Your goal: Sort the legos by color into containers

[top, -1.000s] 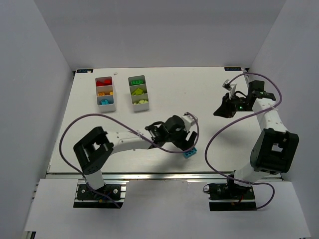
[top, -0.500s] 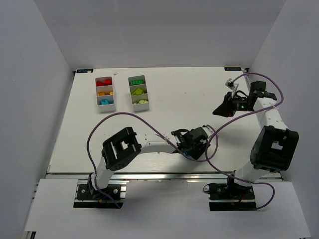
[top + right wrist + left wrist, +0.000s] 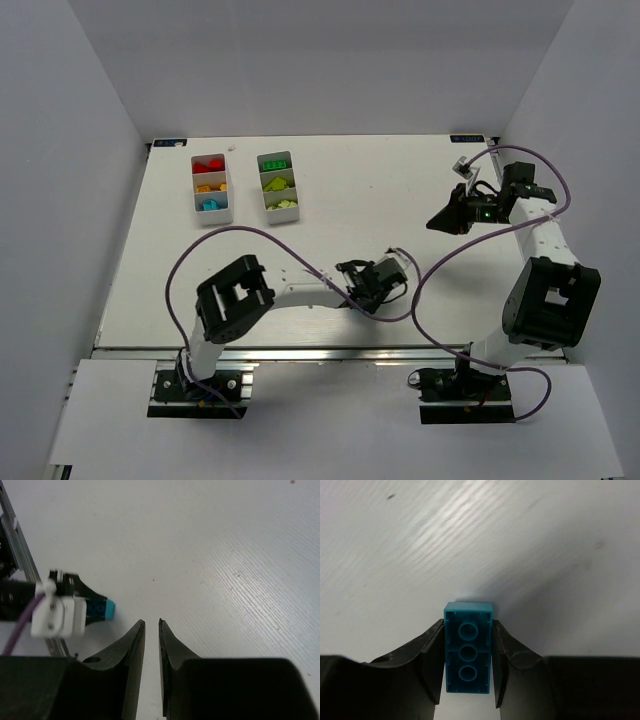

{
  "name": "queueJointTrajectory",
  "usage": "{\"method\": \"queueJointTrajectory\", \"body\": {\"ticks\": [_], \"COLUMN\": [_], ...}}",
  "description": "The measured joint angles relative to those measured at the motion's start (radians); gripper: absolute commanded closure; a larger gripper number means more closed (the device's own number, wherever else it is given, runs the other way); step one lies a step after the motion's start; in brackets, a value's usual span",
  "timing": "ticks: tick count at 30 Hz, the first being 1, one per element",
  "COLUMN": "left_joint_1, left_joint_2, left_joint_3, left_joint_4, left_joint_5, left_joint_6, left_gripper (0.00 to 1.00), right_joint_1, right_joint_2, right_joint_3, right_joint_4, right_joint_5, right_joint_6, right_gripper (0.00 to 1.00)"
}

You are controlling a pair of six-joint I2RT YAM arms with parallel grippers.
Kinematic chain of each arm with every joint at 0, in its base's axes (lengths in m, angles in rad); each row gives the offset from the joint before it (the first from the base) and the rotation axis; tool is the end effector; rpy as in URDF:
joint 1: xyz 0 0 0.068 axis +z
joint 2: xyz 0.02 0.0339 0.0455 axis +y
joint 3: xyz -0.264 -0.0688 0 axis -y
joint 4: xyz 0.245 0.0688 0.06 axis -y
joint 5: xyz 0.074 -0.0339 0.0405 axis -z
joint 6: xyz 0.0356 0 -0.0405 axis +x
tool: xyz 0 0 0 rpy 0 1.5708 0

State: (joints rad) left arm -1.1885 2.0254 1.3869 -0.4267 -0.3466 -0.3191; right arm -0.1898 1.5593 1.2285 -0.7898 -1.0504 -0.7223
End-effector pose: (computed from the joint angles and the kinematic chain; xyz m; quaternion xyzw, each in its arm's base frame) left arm 0.1681 -0.3856 0.1588 0.3625 0.8832 -0.0469 0.2939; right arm 0.3084 -0.0278 0.2721 -0.3299 0.7842 0.3537 0.3886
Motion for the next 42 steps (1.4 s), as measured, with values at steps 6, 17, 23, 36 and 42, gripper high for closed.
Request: {"method": "queueJointTrajectory", "body": {"ticks": [6, 17, 23, 36, 42], "left_joint_1": [0.298, 0.756, 0.899, 1.172, 1.175], "left_joint_2": [-0.311, -0.592, -0.566, -0.346, -0.320], "left_joint_3": [-0.237, -0.179, -0.176, -0.065, -0.065], "left_joint_4": [-0.010, -0.037, -0.062, -0.059, -0.046], "left_joint_5": [0.099, 0.173, 0.285, 0.473, 0.508], "left_joint_6": [-0.032, 0.535, 0.845, 1.009, 1.049], "left_gripper": [1.00, 1.00, 1.00, 1.00, 1.00], "right_joint_1": [0.037, 0.100, 0.100, 0.100, 0.100], "right_joint_2": [-0.051, -0.086, -0.087, -0.086, -0.070], "right_joint_3": [-0.046, -0.107, -0.107, -0.103, -0.090], "right_joint_4": [-0.004, 0.006, 0.007, 0.004, 0.002], "right_joint_5": [0.021, 0.031, 0.030, 0.035, 0.035], "right_joint_6": [-0.074, -0.098, -0.098, -0.098, -0.098], "right_gripper": [0.77, 0.76, 0.76, 0.75, 0.74]}}
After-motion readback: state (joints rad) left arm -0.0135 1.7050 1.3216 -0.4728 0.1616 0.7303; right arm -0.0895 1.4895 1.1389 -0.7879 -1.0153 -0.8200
